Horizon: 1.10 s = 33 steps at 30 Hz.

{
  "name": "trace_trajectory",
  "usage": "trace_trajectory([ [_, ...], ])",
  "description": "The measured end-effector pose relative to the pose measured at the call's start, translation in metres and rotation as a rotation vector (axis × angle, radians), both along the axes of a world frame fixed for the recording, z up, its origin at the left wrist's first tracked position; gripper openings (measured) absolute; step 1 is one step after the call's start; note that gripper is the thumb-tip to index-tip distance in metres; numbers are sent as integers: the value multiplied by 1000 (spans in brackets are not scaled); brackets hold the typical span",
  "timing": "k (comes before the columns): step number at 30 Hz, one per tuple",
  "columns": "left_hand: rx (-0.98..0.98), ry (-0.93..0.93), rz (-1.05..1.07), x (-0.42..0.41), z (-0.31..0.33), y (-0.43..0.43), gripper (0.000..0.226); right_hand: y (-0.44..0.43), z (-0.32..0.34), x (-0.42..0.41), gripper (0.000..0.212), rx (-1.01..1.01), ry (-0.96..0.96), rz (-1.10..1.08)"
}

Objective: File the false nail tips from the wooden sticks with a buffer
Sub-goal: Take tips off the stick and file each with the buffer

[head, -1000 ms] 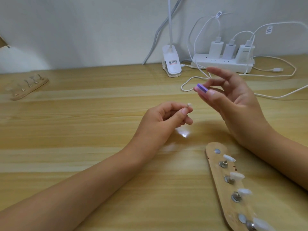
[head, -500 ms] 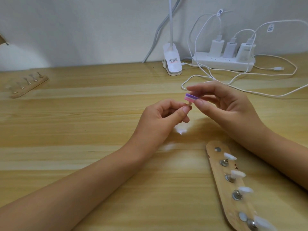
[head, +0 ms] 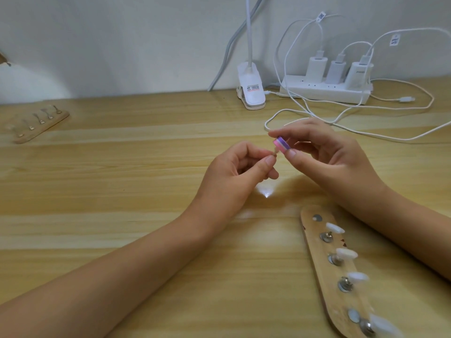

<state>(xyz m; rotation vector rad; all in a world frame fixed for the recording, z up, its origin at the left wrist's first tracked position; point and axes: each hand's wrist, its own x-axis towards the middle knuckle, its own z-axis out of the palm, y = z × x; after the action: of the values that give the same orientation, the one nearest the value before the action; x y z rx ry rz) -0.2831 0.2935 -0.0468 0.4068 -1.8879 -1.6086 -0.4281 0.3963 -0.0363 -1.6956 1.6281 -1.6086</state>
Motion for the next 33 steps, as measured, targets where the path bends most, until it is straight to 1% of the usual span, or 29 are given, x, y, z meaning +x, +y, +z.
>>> trace_trajectory([
  [2, 7, 3, 6, 0, 0, -1, 7, 0, -1, 1, 27, -10, 33, 2],
  [5, -15, -7, -11, 0, 0, 0, 8, 0, -1, -2, 26, -3, 26, -21],
  [9, -3, -6, 2, 0, 0, -1, 6, 0, -2, 0, 29, -35, 57, 5],
  [13, -18, -13, -15, 0, -1, 0, 10, -1, -1, -1, 26, -16, 20, -4],
  [17, -10, -8, -15, 0, -1, -1, 9, -1, -2, -1, 26, -28, 31, 11],
  [20, -16, -9, -17, 0, -1, 0, 9, 0, -2, -2, 24, 2, -40, 16],
  [23, -24, -16, -17, 1, -1, 0, 10, 2, -1, 1, 23, -10, -79, 49],
  [26, -42, -21, -22, 1, 0, 0, 10, 2, -1, 1, 24, 34, -134, 37],
  [30, -51, -37, -23, 1, 0, 2, 9, 4, 0, 4, 24, -23, -166, 50],
  [33, -48, -61, -25, 1, 0, 2, 10, 4, 0, 3, 23, -9, -166, 45],
])
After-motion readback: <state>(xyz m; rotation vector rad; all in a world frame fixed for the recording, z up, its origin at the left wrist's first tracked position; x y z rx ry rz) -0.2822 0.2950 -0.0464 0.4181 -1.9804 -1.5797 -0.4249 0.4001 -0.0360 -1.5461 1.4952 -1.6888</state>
